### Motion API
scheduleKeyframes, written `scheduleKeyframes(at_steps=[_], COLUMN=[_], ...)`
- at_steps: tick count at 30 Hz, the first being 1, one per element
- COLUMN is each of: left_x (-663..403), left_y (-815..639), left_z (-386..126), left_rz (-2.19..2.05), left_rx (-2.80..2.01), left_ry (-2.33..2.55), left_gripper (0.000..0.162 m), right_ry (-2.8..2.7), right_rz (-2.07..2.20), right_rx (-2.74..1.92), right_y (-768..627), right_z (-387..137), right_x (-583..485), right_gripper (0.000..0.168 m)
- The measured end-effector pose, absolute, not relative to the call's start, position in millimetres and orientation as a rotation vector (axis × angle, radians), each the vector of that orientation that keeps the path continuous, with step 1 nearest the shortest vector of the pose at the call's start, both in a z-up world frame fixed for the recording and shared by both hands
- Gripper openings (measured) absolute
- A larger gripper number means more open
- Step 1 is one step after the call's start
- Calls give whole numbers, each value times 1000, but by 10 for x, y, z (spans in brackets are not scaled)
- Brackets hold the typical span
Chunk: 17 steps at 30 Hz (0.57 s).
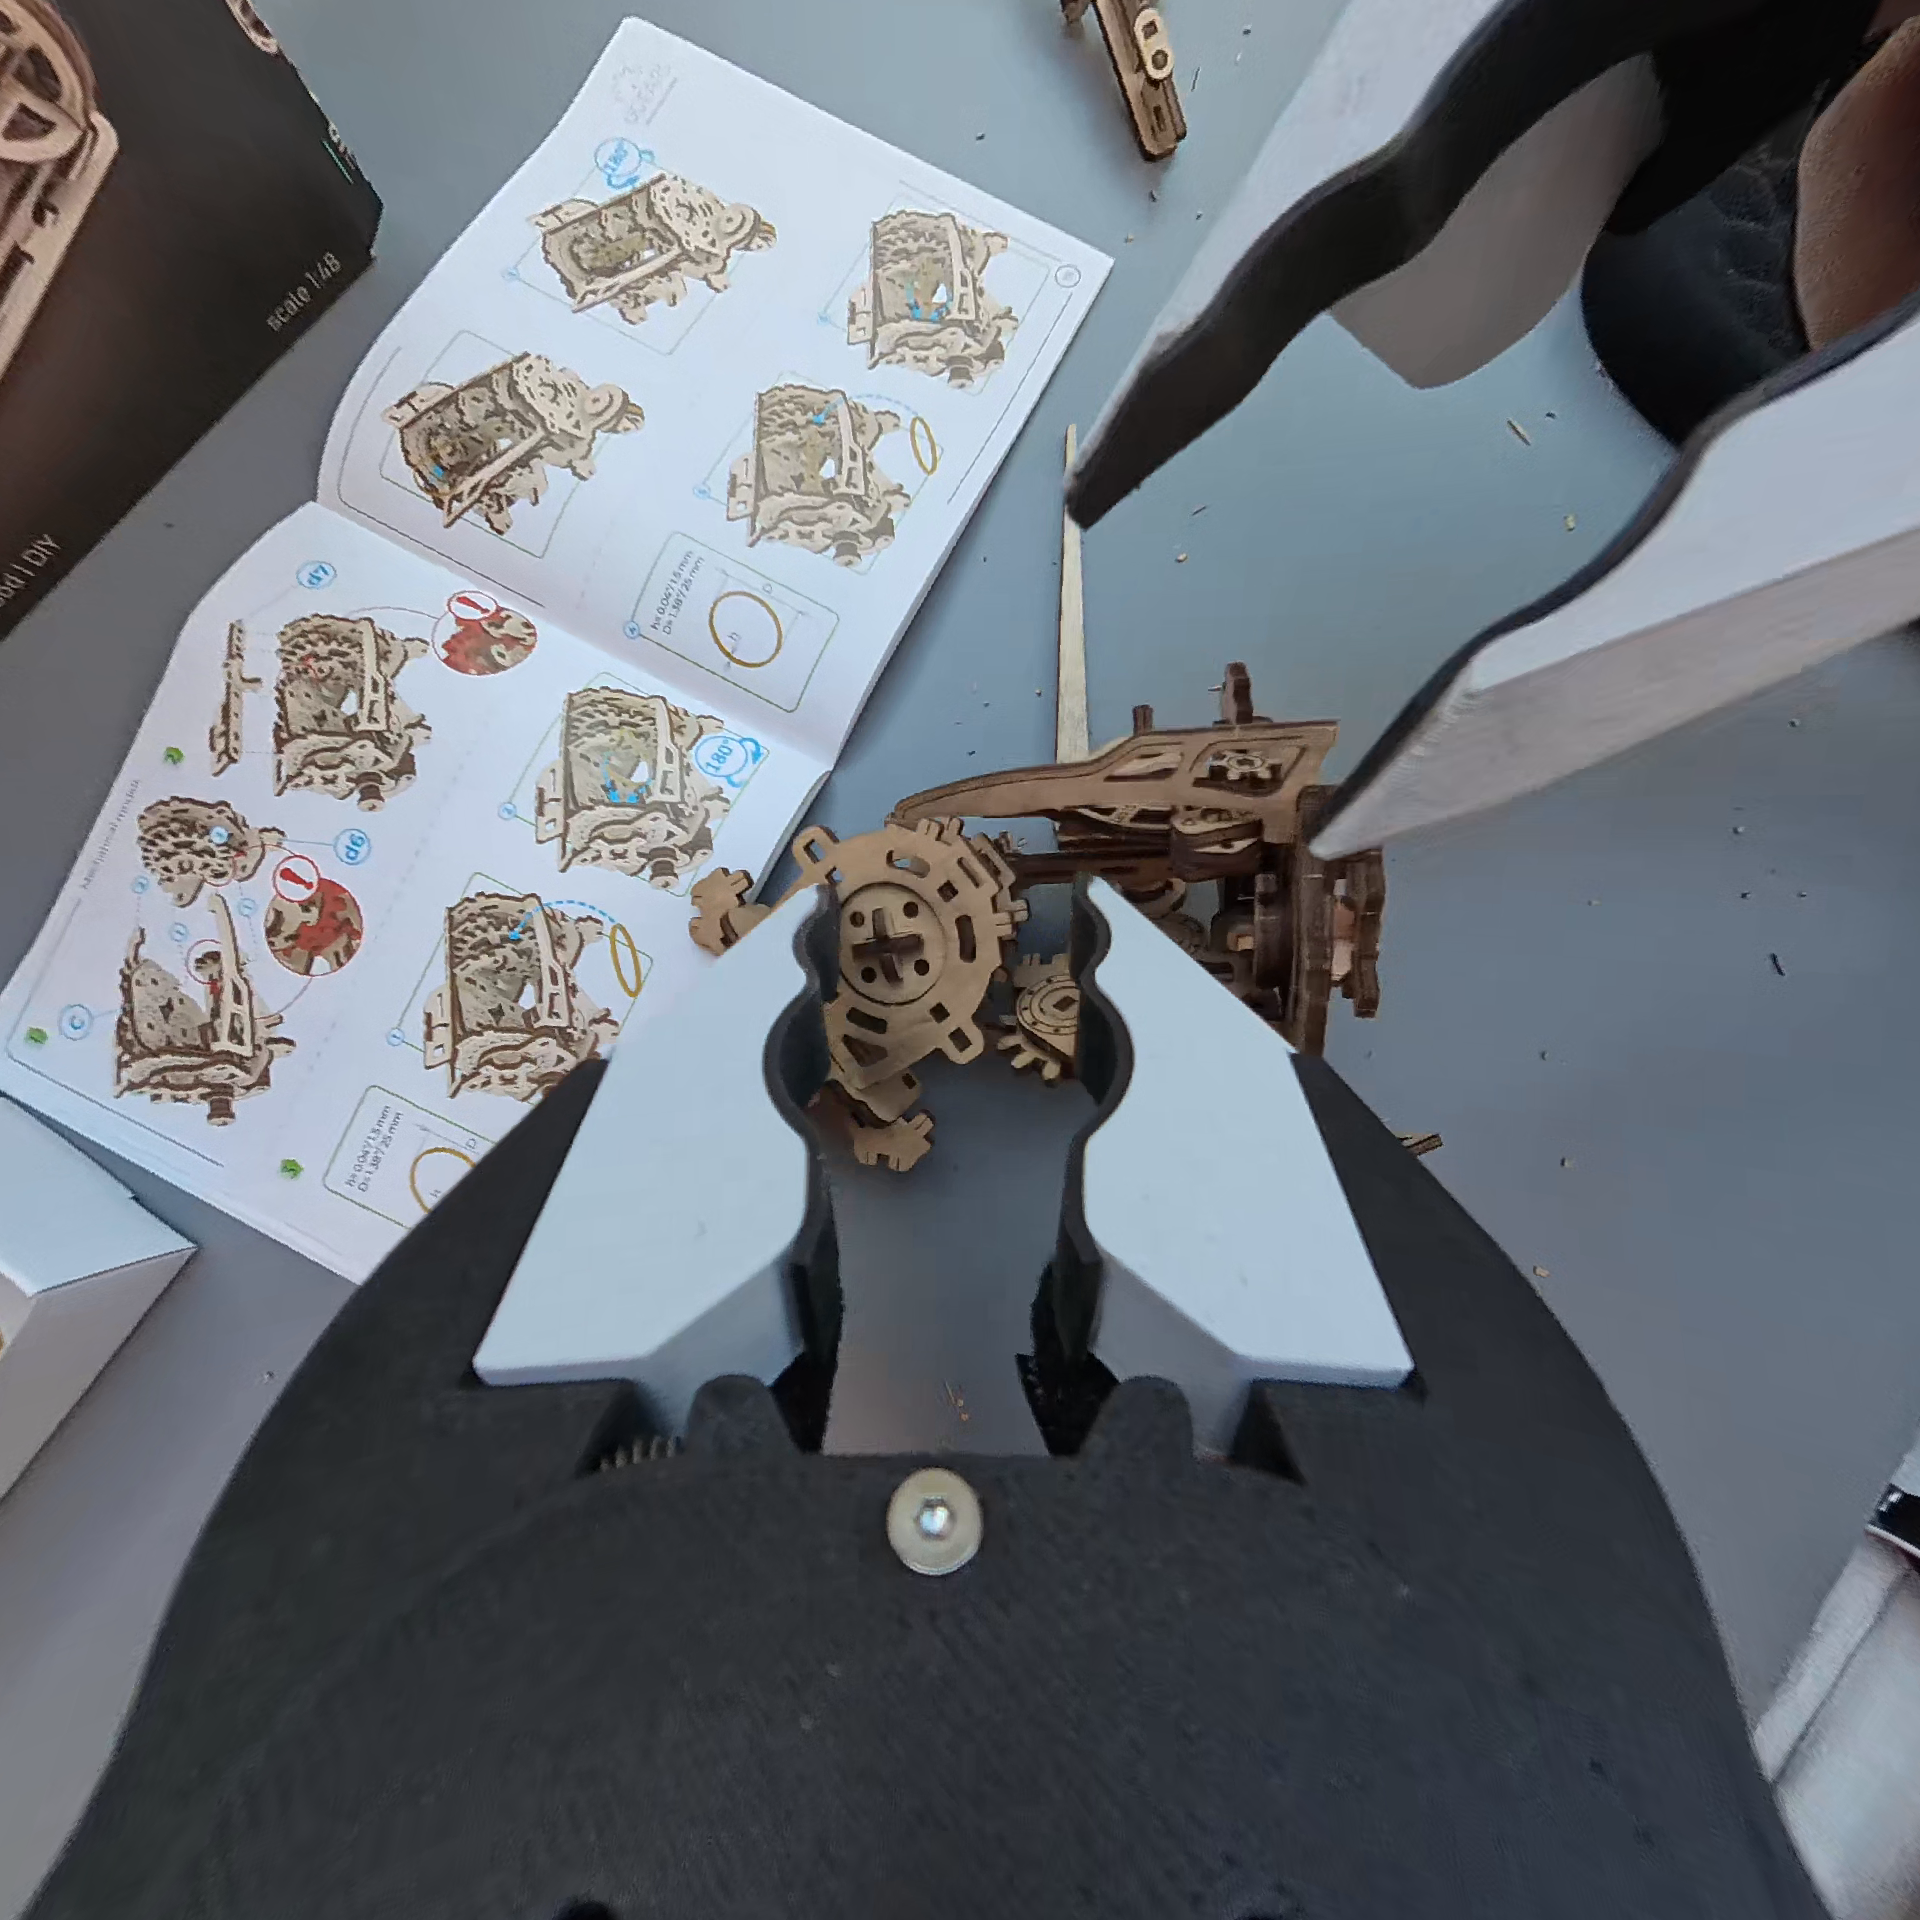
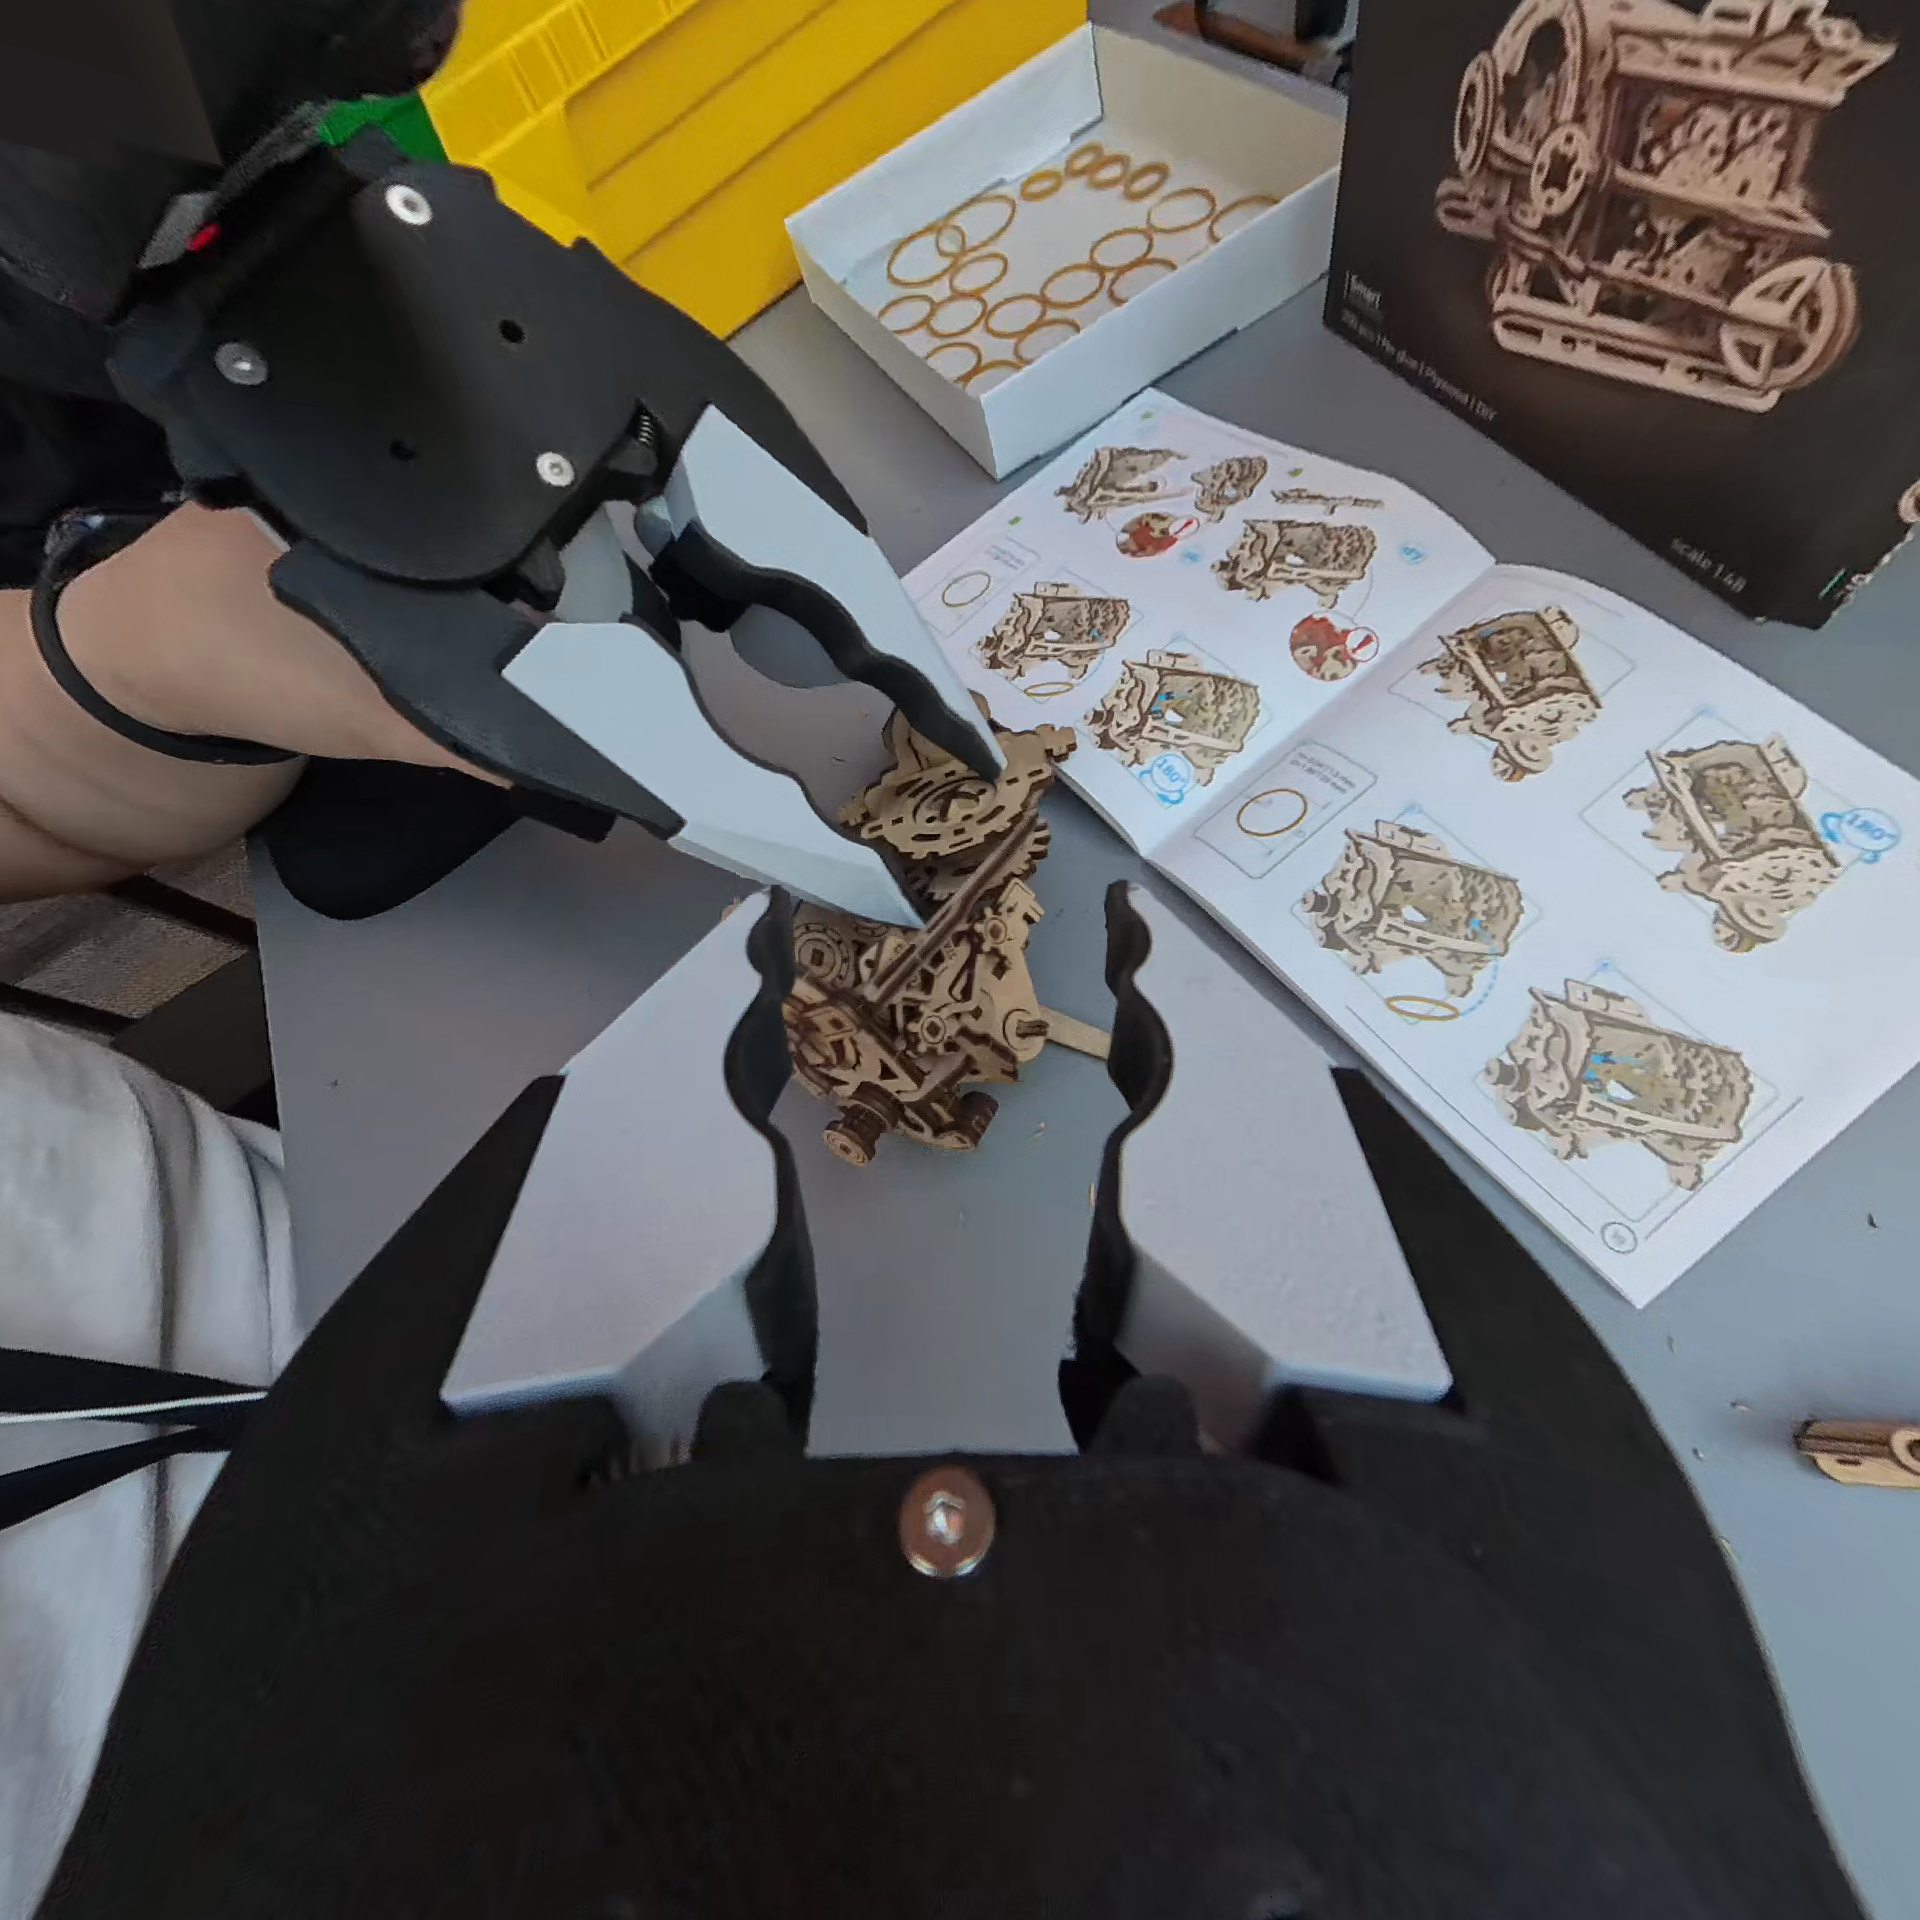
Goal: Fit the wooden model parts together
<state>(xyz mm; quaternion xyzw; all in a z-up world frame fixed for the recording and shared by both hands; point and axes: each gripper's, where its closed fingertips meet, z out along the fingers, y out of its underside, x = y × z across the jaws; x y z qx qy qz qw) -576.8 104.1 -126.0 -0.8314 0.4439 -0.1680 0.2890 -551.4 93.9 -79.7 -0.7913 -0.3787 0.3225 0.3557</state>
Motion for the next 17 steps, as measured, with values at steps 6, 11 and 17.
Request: scheduleKeyframes(at_steps=[6, 11, 17], left_x=[-5855, -6078, -6357], left_y=[1016, 927, 795], left_z=[-1273, -1266, -1220], left_rz=[-399, -400, -412], left_rx=[-2204, -2234, -2267], left_ry=[1214, 1189, 1090], left_gripper=[30, 25, 28], right_ry=[-1088, -1148, -1230], right_rz=[889, 982, 1074], right_rx=[-2287, -2307, -2214], right_y=[1098, 1158, 1222], right_z=[-943, -964, -1036], right_x=[-5477, -5537, -5707], right_gripper=[47, 47, 47])
